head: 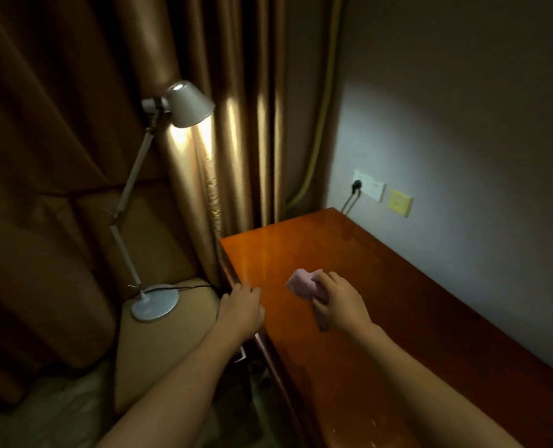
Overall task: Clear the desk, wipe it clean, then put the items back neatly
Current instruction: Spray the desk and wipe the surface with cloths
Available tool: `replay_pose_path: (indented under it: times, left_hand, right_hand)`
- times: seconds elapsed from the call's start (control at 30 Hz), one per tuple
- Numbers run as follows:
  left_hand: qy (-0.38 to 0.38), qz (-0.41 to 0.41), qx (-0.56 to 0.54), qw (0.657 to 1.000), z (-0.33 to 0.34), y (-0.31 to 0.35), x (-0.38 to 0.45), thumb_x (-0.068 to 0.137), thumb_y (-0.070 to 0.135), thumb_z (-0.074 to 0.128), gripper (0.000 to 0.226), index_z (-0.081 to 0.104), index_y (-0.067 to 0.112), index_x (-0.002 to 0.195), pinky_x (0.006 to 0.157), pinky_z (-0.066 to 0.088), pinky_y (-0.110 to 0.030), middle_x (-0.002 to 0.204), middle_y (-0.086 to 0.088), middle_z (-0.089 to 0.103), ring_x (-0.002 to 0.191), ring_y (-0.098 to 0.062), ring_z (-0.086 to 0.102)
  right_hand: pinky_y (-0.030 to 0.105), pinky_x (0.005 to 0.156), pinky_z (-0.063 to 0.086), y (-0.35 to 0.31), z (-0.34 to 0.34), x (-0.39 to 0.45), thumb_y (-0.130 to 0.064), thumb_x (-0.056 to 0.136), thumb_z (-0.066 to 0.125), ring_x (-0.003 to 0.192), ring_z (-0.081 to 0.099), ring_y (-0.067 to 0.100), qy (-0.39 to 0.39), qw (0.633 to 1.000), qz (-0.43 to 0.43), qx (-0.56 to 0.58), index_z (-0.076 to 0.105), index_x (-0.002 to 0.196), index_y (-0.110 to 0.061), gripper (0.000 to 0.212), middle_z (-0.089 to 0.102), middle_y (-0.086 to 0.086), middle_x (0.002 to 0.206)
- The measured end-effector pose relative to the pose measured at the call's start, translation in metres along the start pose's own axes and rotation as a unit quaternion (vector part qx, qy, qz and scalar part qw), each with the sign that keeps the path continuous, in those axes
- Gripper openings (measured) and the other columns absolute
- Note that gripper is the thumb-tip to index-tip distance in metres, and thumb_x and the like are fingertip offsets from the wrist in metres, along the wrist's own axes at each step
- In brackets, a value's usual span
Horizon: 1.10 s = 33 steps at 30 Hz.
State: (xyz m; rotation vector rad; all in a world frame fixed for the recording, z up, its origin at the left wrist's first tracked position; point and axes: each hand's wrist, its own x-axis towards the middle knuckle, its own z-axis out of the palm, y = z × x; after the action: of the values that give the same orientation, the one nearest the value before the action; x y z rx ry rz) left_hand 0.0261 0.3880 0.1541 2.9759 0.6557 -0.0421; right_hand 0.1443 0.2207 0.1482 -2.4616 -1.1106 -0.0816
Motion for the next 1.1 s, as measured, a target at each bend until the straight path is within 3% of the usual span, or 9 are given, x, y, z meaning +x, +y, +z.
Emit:
replay_pose_path:
  times: [0.1,0.23,0.37,0.6,0.8,0.97,1.1]
  left_hand:
    - [-0.003,-0.006,-0.022,1.0,0.007,-0.055,0.041,0.097,0.027,0.039,0.031,0.05,0.017,0.124,0.093,0.042,-0.036,0.127,-0.005,0.05,0.116,-0.022,0.043]
    - [-0.003,-0.011,-0.011,1.0,0.007,-0.128,0.111,0.097,0.026,0.039,0.034,0.047,0.017,0.128,0.093,0.039,-0.035,0.128,-0.003,0.049,0.118,-0.021,0.042]
    - [-0.006,0.005,-0.003,1.0,0.005,-0.173,0.173,0.097,0.024,0.038,0.029,0.05,0.016,0.122,0.09,0.039,-0.034,0.123,-0.003,0.051,0.114,-0.021,0.044]
    - [-0.029,0.075,-0.02,0.997,0.031,-0.188,0.241,0.099,0.026,0.035,0.027,0.052,0.016,0.118,0.081,0.039,-0.03,0.119,-0.001,0.053,0.11,-0.02,0.047]
    - [-0.093,0.093,-0.018,0.991,0.05,-0.198,0.294,0.098,0.028,0.038,0.032,0.048,0.016,0.126,0.09,0.039,-0.034,0.127,-0.003,0.049,0.117,-0.022,0.043]
    - [-0.095,0.096,0.002,0.991,0.047,-0.195,0.36,0.097,0.024,0.04,0.027,0.049,0.014,0.119,0.09,0.039,-0.035,0.124,-0.005,0.05,0.116,-0.023,0.043]
    - [-0.123,0.099,0.02,0.987,0.056,-0.182,0.411,0.097,0.024,0.036,0.031,0.048,0.015,0.125,0.094,0.038,-0.037,0.127,-0.005,0.049,0.12,-0.024,0.042]
  right_hand:
    - [0.023,0.069,0.036,-0.019,0.04,0.054,-0.025,0.092,0.055,0.088,0.043,0.011,-0.021,1.0,-0.013,-0.001,0.05,0.118,-0.019,0.027,0.052,0.0,0.108]
    - [0.032,0.077,0.049,-0.042,0.084,0.125,-0.021,0.089,0.057,0.094,0.051,0.015,-0.038,0.998,0.026,0.039,0.052,0.116,-0.021,0.027,0.054,-0.001,0.106]
    - [0.034,0.077,0.05,-0.047,0.107,0.181,-0.02,0.088,0.056,0.094,0.053,0.015,-0.039,0.995,0.077,0.048,0.053,0.113,-0.022,0.025,0.055,-0.003,0.103]
    - [0.025,0.071,0.041,-0.033,0.13,0.243,-0.025,0.093,0.051,0.097,0.052,0.016,-0.027,0.992,0.12,0.002,0.053,0.118,-0.017,0.026,0.057,0.0,0.11]
    - [0.021,0.069,0.035,-0.007,0.15,0.285,-0.026,0.093,0.049,0.101,0.053,0.017,-0.039,0.989,0.137,-0.034,0.051,0.118,-0.017,0.026,0.055,0.0,0.11]
    - [0.019,0.075,0.034,0.03,0.162,0.326,-0.031,0.094,0.048,0.109,0.048,0.014,-0.055,0.985,0.149,-0.066,0.046,0.123,-0.019,0.031,0.052,-0.003,0.117]
    - [0.018,0.072,0.029,0.068,0.171,0.356,-0.031,0.093,0.047,0.107,0.047,0.014,-0.068,0.978,0.18,-0.081,0.047,0.123,-0.022,0.031,0.053,-0.005,0.117]
